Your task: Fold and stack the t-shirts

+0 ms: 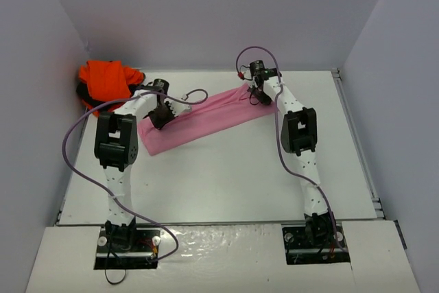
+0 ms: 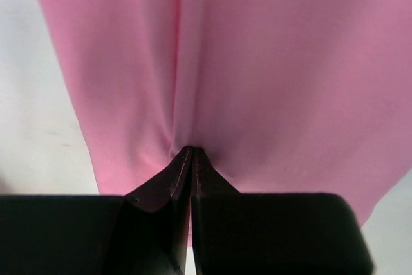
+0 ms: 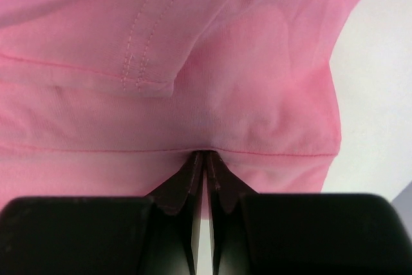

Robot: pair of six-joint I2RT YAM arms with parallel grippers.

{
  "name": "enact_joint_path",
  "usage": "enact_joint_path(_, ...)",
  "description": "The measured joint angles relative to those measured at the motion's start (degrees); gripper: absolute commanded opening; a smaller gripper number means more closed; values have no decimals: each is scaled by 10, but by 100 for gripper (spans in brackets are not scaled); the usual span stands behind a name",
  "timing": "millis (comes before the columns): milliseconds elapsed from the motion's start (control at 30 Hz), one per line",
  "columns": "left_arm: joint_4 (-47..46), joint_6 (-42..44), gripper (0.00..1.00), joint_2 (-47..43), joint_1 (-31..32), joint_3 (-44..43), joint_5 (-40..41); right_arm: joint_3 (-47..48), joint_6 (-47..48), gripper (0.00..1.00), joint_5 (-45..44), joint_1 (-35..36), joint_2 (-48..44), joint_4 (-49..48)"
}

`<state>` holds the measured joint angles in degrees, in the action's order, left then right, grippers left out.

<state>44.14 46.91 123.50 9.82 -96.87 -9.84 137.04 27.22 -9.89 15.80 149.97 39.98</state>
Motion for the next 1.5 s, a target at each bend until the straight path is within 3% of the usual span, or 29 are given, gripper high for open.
enact_joint_path(400, 8, -42, 0, -94, 109, 140, -18, -71, 36, 12, -89, 5, -18, -127)
enact_joint_path(533, 7, -72, 0, -99, 129, 140, -38, -74, 37, 12, -116, -1, -19, -169)
enact_joint_path(633, 14, -91, 3, -100, 128, 102, -39, -72, 40, 18, -138, -7, -29, -194)
enact_joint_path(700, 10, -101, 9, -111, 126, 65, -37, -72, 42, 33, -151, -10, -47, -203)
enact_joint_path(733, 6, -106, 12, -119, 126, 47, -36, -72, 44, 32, -156, -11, -58, -205)
enact_joint_path(767, 3, -111, 27, -131, 125, 33, -32, -75, 45, 33, -159, -12, -77, -208)
enact_joint_path(800, -1, -116, 55, -144, 124, 19, -28, -81, 45, 34, -159, -12, -99, -211)
enact_joint_path(833, -8, -122, 66, -157, 122, 8, -22, -91, 43, 33, -157, -11, -126, -213)
enact_joint_path(867, -16, -128, 70, -170, 121, -2, -18, -104, 41, 32, -151, -10, -156, -213)
enact_joint_path(900, -24, -134, 68, -181, 118, -10, -14, -119, 36, 30, -142, -8, -188, -213)
enact_joint_path(967, -38, -149, 47, -196, 104, -22, -6, -155, 25, 7, -113, 1, -254, -217)
enact_joint_path(1033, -55, -180, 24, -198, 77, -38, -5, -212, 13, 0, -78, 22, -325, -218)
enact_joint_path(1167, -93, -254, 4, -181, -6, -55, -6, -304, -14, 0, 19, 124, -401, -194)
enact_joint_path(1333, -126, -311, 0, -186, -89, -44, 23, -334, -25, 0, 113, 237, -348, -163)
enact_joint_path(1500, -143, -327, 0, -224, -95, 3, 56, -327, -37, 0, 166, 260, -263, -128)
